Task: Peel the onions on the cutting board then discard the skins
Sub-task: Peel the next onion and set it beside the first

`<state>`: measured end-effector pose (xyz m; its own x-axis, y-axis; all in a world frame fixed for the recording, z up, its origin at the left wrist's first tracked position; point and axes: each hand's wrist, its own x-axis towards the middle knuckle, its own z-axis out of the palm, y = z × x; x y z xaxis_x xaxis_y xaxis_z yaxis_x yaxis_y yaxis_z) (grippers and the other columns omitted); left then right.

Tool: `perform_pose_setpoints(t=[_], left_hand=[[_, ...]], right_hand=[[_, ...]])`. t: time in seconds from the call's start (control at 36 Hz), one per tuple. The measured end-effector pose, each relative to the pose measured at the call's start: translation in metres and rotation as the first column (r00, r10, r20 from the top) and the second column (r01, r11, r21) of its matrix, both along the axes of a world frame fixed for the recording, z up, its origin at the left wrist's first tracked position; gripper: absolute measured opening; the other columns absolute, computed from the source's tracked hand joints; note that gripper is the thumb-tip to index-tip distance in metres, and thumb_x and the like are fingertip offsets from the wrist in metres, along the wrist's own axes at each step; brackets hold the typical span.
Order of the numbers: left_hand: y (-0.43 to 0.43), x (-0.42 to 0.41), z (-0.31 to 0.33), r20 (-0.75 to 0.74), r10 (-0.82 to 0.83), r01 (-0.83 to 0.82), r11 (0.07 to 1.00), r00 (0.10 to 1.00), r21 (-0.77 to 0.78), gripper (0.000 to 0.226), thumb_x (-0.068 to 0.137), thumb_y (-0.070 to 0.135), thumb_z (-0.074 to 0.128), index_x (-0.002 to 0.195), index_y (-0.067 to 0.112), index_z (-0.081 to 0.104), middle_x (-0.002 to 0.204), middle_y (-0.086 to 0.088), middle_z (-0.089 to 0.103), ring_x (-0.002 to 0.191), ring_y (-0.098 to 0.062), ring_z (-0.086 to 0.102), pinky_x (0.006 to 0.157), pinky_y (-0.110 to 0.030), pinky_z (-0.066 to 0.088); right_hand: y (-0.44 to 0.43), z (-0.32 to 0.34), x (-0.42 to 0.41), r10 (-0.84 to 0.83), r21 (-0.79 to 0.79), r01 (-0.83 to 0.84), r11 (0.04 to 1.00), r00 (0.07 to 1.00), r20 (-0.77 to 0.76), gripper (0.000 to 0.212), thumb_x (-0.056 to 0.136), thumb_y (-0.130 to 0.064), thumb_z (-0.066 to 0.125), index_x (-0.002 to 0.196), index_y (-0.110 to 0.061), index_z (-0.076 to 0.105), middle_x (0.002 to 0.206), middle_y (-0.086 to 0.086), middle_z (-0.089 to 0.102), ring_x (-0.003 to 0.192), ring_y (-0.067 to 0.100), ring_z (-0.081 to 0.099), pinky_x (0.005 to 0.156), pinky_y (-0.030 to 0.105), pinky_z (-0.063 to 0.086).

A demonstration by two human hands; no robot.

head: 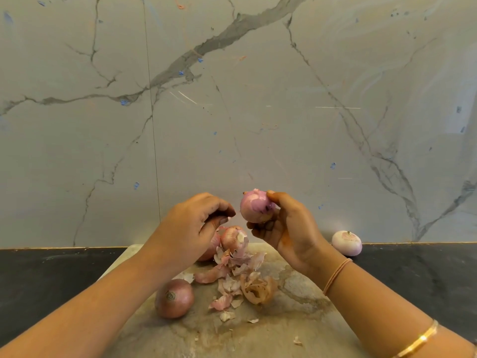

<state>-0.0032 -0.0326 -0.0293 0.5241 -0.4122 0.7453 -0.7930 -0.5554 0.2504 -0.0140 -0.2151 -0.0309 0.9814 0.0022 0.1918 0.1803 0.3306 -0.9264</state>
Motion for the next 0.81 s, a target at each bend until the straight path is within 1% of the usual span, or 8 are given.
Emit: perform_pose_setpoints(t=[0.11, 0.17, 0.25, 0.33, 0.42, 0.56, 0.72, 0.81], left_hand=[[0.003, 0.004, -0.002, -0.127, 0.074, -0.062, 0.993, 0.989, 0.1, 0.025, 0.09, 0.001, 0.056, 0.101, 0.019, 0.07, 0.094, 0.015, 0.061, 0.092, -0.001, 0.057, 0.081, -0.009, 0.043], [0.004, 0.007, -0.003, -0.162, 0.11, -0.087, 0.986, 0.981, 0.143, 0.024, 0.091, 0.004, 0.055, 0.102, 0.021, 0.069, 0.096, 0.014, 0.06, 0.092, -0.001, 0.055, 0.079, -0.009, 0.042], [0.003, 0.008, -0.004, -0.18, 0.105, -0.084, 0.989, 0.978, 0.124, 0.018, 0.092, 0.013, 0.058, 0.1, 0.027, 0.066, 0.096, 0.017, 0.058, 0.09, 0.001, 0.055, 0.077, -0.01, 0.042], [0.001, 0.004, -0.004, -0.133, 0.052, -0.05, 0.999, 0.99, 0.02, 0.017, 0.091, 0.025, 0.059, 0.102, 0.039, 0.056, 0.1, 0.022, 0.056, 0.096, 0.006, 0.053, 0.077, -0.008, 0.044], [0.0, 0.001, -0.003, -0.049, 0.002, -0.006, 0.996, 0.999, -0.086, 0.024, 0.09, 0.022, 0.06, 0.105, 0.039, 0.053, 0.101, 0.02, 0.056, 0.097, 0.004, 0.054, 0.077, -0.01, 0.047], [0.0, 0.001, -0.002, -0.025, -0.063, 0.062, 0.997, 0.998, -0.056, 0.028, 0.09, 0.023, 0.059, 0.105, 0.046, 0.054, 0.102, 0.017, 0.053, 0.096, -0.005, 0.055, 0.077, -0.017, 0.049], [0.0, 0.002, -0.003, -0.018, -0.046, 0.045, 0.998, 0.999, -0.043, 0.028, 0.089, 0.008, 0.061, 0.095, 0.035, 0.058, 0.1, 0.018, 0.049, 0.096, -0.001, 0.05, 0.077, -0.022, 0.048], [0.0, 0.003, -0.003, 0.0, -0.047, 0.047, 0.999, 0.999, -0.02, 0.024, 0.09, 0.01, 0.06, 0.096, 0.033, 0.058, 0.101, 0.017, 0.049, 0.095, -0.005, 0.05, 0.078, -0.027, 0.049]], right_hand=[[-0.002, 0.002, 0.001, -0.023, 0.127, 0.026, 0.992, 0.999, -0.024, 0.029, 0.099, -0.029, 0.043, 0.113, -0.007, 0.057, 0.099, 0.019, 0.057, 0.074, 0.025, 0.059, 0.062, 0.029, 0.051], [-0.004, 0.003, 0.002, -0.036, 0.134, 0.039, 0.99, 0.999, -0.02, 0.029, 0.099, -0.029, 0.042, 0.112, -0.007, 0.057, 0.1, 0.02, 0.057, 0.075, 0.025, 0.058, 0.061, 0.029, 0.051], [-0.004, 0.0, 0.002, -0.064, 0.008, 0.064, 0.998, 0.998, 0.006, 0.026, 0.099, -0.028, 0.043, 0.106, -0.009, 0.059, 0.094, 0.015, 0.057, 0.076, 0.024, 0.056, 0.062, 0.028, 0.049], [-0.001, -0.003, 0.001, -0.062, -0.162, 0.07, 0.984, 0.997, 0.052, 0.029, 0.099, -0.03, 0.044, 0.108, -0.008, 0.06, 0.093, 0.012, 0.058, 0.076, 0.02, 0.055, 0.059, 0.024, 0.048], [0.004, -0.002, -0.001, -0.042, -0.285, 0.072, 0.956, 0.993, 0.11, 0.026, 0.099, -0.029, 0.046, 0.104, -0.01, 0.062, 0.092, 0.01, 0.058, 0.075, 0.017, 0.054, 0.057, 0.021, 0.045], [0.007, -0.002, -0.002, -0.036, -0.422, 0.103, 0.901, 0.986, 0.164, 0.022, 0.1, -0.03, 0.046, 0.101, -0.015, 0.062, 0.091, 0.007, 0.058, 0.074, 0.017, 0.052, 0.058, 0.021, 0.044], [0.008, -0.003, -0.001, -0.034, -0.458, 0.112, 0.882, 0.984, 0.176, 0.022, 0.101, -0.031, 0.045, 0.103, -0.016, 0.061, 0.093, 0.006, 0.059, 0.075, 0.017, 0.052, 0.059, 0.021, 0.044], [0.007, -0.004, 0.0, -0.042, -0.384, 0.091, 0.919, 0.99, 0.133, 0.022, 0.1, -0.032, 0.045, 0.099, -0.015, 0.06, 0.091, 0.008, 0.057, 0.074, 0.017, 0.052, 0.058, 0.02, 0.045]])
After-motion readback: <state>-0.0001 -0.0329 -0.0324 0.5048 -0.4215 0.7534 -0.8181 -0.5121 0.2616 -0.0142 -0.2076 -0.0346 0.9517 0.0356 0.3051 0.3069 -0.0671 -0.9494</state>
